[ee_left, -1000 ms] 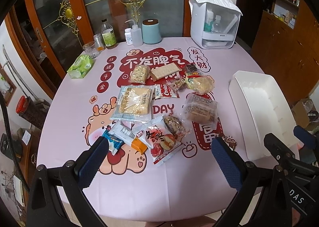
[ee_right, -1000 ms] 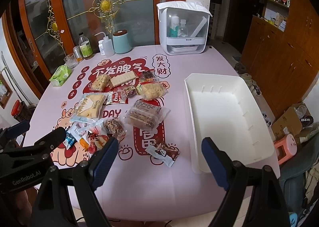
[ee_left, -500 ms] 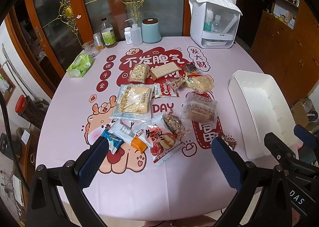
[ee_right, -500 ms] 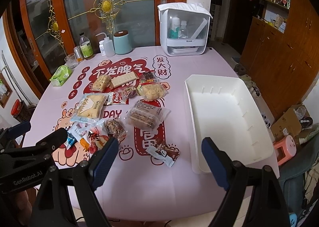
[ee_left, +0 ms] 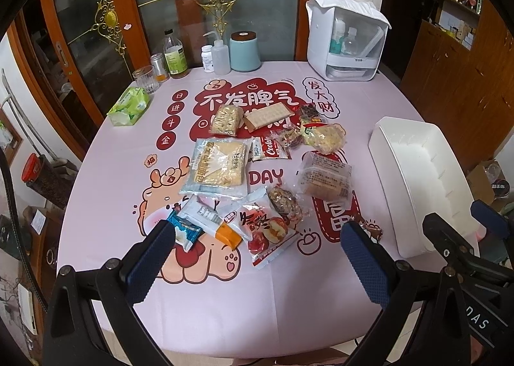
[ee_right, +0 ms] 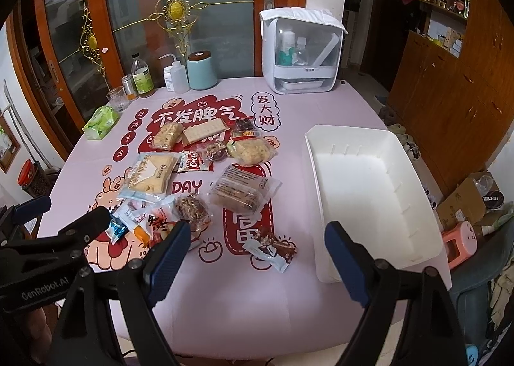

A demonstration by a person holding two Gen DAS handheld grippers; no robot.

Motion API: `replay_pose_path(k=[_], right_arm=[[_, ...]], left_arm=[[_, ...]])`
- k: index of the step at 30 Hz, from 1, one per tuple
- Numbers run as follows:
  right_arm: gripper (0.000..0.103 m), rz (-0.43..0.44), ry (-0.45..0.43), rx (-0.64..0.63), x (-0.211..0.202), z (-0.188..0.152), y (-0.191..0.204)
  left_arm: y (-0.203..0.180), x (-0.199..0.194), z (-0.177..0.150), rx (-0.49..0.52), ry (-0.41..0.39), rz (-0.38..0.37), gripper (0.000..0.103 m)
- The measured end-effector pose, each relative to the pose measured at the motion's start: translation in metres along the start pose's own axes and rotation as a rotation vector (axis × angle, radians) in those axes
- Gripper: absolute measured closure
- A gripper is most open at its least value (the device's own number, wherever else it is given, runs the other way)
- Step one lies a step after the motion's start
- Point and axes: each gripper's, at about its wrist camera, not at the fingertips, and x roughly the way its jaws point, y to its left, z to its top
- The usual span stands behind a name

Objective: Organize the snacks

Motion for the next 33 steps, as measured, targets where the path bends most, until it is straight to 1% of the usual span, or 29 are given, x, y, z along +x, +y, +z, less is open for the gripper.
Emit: replay_pose_path(k=[4, 5, 8, 11, 14, 17, 23, 25, 28, 33], right_arm=[[0.017, -0.002, -0.005, -0.001, 0.001, 0.001, 0.008], [0.017, -0.003, -0.005, -0.001, 0.001, 0.002, 0.01], [0.017, -0.004, -0.003, -0.002, 0.003, 0.005, 0.016], [0.017, -0.005, -0.004, -0.008, 0.004, 0.007, 0.024], [0.017, -0.004, -0.002, -0.013, 0.008, 0.009, 0.031], [0.017, 0.009, 0.011, -0.015, 0.014, 0.012, 0.039], [0.017, 0.03, 0.054, -0.024, 0.038, 0.016, 0.051], [0.017, 0.044, 0.08, -0.026, 0.049, 0.014, 0.055], [0.017, 0.073, 0.147, -0.022, 0.071, 0.01, 0.06], [0.017, 0.121, 0.216, -0.058, 0.101, -0.002, 0.076]], left_arm=[[0.006, -0.004, 0.003, -0.006, -0.017, 0.008, 0.001], [0.018, -0.005, 0.007, -0.015, -0.026, 0.009, 0.001], [0.035, -0.008, 0.014, -0.033, -0.045, 0.008, 0.001], [0.049, -0.008, 0.02, -0.041, -0.064, 0.026, 0.001], [0.064, -0.007, 0.022, -0.054, -0.085, 0.017, 0.001], [0.081, 0.001, 0.025, -0.056, -0.087, -0.002, 0.001], [0.113, 0.029, 0.025, -0.047, -0.022, -0.009, 0.001], [0.125, 0.04, 0.025, -0.052, 0.009, -0.017, 0.001], [0.142, 0.06, 0.022, -0.056, 0.057, -0.034, 0.001], [0.162, 0.095, 0.011, -0.04, 0.113, -0.026, 0.001]])
